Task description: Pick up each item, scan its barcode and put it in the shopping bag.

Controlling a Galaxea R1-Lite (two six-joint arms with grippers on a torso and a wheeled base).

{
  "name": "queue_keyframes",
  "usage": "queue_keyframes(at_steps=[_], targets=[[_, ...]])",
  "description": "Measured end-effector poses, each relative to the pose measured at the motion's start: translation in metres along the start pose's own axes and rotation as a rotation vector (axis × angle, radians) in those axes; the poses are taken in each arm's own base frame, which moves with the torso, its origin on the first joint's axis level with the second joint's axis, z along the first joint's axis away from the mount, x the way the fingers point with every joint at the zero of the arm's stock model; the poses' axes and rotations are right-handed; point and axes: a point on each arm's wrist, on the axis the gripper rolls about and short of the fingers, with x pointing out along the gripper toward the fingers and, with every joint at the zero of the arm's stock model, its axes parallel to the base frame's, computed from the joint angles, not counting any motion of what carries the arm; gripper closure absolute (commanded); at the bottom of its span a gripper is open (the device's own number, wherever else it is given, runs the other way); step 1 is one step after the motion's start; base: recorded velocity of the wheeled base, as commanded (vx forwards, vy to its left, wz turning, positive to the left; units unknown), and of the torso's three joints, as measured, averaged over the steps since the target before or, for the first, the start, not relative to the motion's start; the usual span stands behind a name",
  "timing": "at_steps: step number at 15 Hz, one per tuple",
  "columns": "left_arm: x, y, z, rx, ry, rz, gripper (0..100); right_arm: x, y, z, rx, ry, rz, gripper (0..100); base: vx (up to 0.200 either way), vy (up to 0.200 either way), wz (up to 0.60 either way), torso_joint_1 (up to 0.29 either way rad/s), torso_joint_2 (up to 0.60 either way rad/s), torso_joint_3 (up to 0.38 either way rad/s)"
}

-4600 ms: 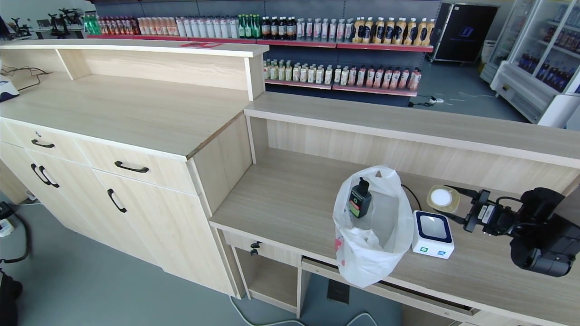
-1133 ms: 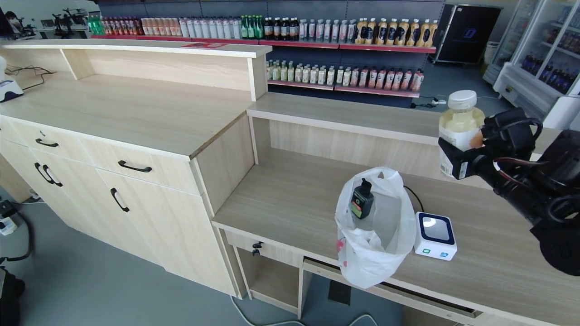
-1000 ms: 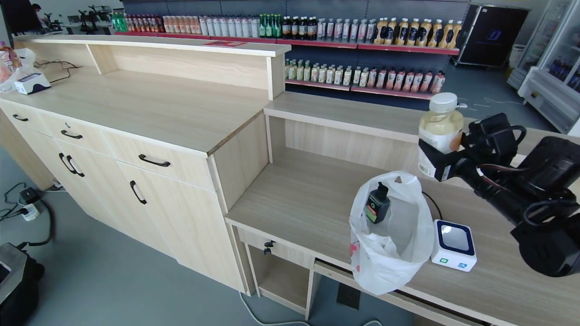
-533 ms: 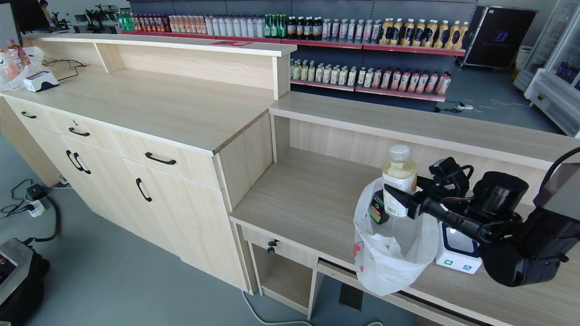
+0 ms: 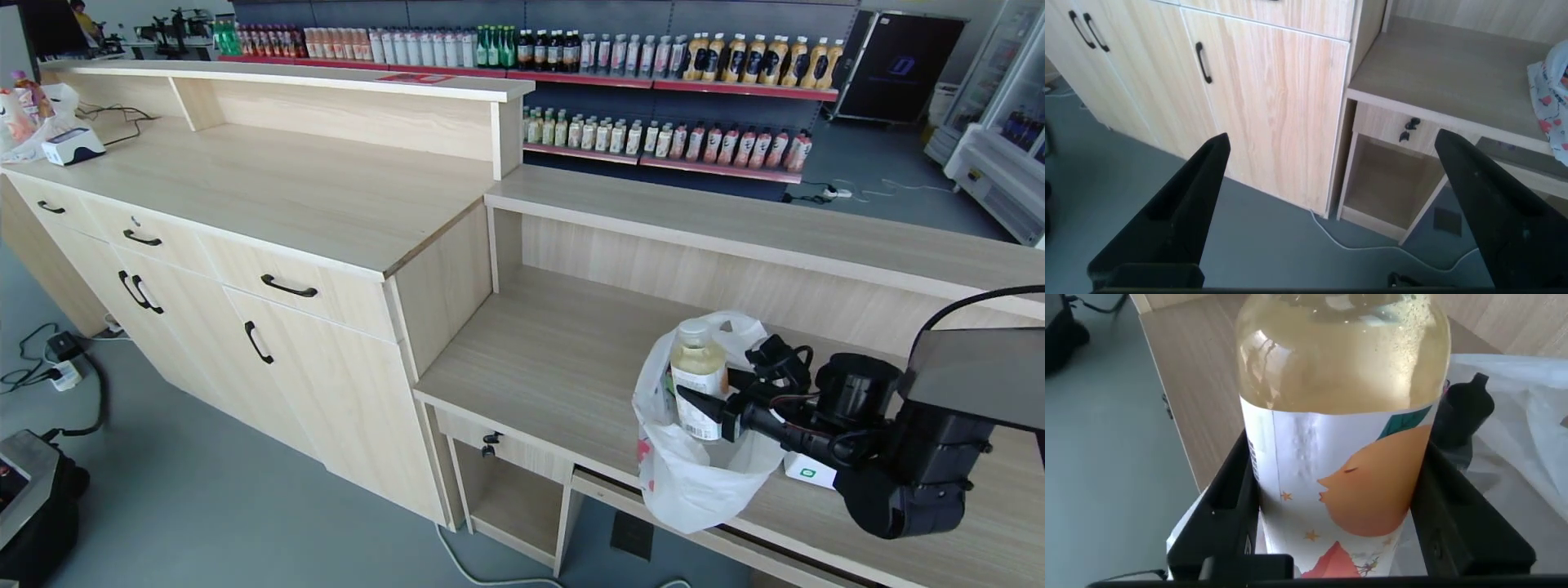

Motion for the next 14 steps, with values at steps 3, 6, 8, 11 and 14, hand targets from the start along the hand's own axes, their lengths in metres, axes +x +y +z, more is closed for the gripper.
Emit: queue_keyframes(at_steps=[3, 6, 8, 11, 14], targets=[[0.000, 0.000, 0.000, 0.000, 0.000, 0.000, 0, 0.008, -0.003, -0.018, -0.021, 0.012, 0.029, 100, 0.000, 0.000, 0.00, 0.000, 0.00, 0.000], [0.000, 0.000, 0.000, 0.000, 0.000, 0.000, 0, 0.018, -0.007, -0.031, -0.038, 0.014, 0.038, 100, 0.000, 0.000, 0.00, 0.000, 0.00, 0.000], [0.000, 0.000, 0.000, 0.000, 0.000, 0.000, 0, 0.021, -0.011, -0.042, -0.059, 0.016, 0.056, 100, 0.000, 0.000, 0.00, 0.000, 0.00, 0.000], [0.000, 0.000, 0.000, 0.000, 0.000, 0.000, 0, 0.024, -0.017, -0.057, -0.092, 0.006, 0.102, 100, 0.000, 0.000, 0.00, 0.000, 0.00, 0.000], [0.000, 0.000, 0.000, 0.000, 0.000, 0.000, 0, 0.026, -0.019, -0.067, -0.116, 0.003, 0.129, 100, 0.000, 0.000, 0.00, 0.000, 0.00, 0.000]])
